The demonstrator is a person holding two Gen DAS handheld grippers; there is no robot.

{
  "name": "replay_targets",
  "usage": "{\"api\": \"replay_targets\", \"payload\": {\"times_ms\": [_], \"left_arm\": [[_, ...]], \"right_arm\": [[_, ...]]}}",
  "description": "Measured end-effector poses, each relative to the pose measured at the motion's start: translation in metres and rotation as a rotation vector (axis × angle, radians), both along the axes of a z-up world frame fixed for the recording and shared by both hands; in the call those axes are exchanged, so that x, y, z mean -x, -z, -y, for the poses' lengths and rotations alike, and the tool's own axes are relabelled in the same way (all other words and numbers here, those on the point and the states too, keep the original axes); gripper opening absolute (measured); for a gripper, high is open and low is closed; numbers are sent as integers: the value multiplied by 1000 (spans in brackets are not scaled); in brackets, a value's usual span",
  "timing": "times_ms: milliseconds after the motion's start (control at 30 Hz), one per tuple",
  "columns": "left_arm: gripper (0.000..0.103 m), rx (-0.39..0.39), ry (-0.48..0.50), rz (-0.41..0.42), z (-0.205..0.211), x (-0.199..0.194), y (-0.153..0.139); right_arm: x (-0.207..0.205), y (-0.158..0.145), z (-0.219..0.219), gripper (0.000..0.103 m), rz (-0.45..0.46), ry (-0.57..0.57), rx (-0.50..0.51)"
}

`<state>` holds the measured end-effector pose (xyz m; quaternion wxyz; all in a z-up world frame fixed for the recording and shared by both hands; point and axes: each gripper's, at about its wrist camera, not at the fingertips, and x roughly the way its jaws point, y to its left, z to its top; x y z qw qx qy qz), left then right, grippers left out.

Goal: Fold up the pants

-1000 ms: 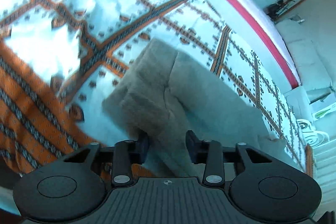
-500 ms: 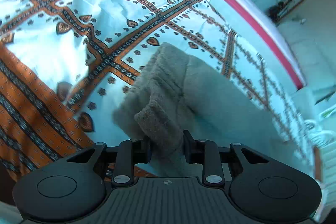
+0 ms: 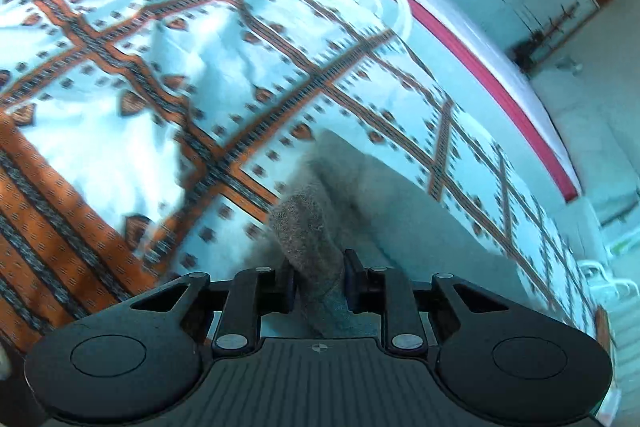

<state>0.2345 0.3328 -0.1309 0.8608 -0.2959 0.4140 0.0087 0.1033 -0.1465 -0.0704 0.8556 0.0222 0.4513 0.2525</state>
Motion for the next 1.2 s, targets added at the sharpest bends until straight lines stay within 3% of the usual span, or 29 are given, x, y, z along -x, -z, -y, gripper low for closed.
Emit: {"api": "replay_targets", "payload": {"times_ms": [33, 100, 300, 333, 433, 467, 567, 633, 800, 867, 933, 1000, 1067, 1133, 1200], "left_arm": [[24, 0, 5, -7, -2, -1, 4], [24, 78, 44, -92, 0, -3, 26], [30, 163, -4, -74, -5, 16, 31], [36, 149, 2, -73, -2, 16, 27], [99, 53, 20, -92, 13, 19, 9], [102, 6, 29, -94, 20, 20, 1], [102, -149, 88, -55, 40, 27, -25], [102, -210, 99, -4, 56, 35, -43], [103, -192, 227, 47, 115, 32, -67], [103, -220, 292, 15, 149, 24, -65], [103, -247, 316, -69, 185, 17, -60], [103, -213, 339, -153, 216, 14, -51], [103, -210, 385, -156, 246, 20, -40], [103, -325, 417, -141, 274, 27, -26], [103, -393, 424, -222, 288, 28, 2]], "right_arm": [[1, 0, 1, 20, 5, 2, 5], [1, 0, 3, 21, 4, 8, 5], [-3, 7, 5, 21, -28, 24, -16], [-3, 6, 5, 22, -28, 30, -23], [-1, 3, 7, 25, -9, 30, -20], [0, 1, 8, 28, 1, 33, -14], [0, -2, 19, 34, 8, 76, -24], [1, -1, 32, 35, -8, 123, -45], [4, 7, 66, 37, -57, 269, -107], [6, 8, 77, 37, -60, 312, -110], [7, 10, 88, 37, -64, 364, -115], [10, 10, 100, 37, -65, 407, -123], [10, 11, 111, 37, -69, 449, -134], [9, 13, 122, 37, -78, 501, -155], [5, 18, 133, 37, -98, 564, -161]]}}
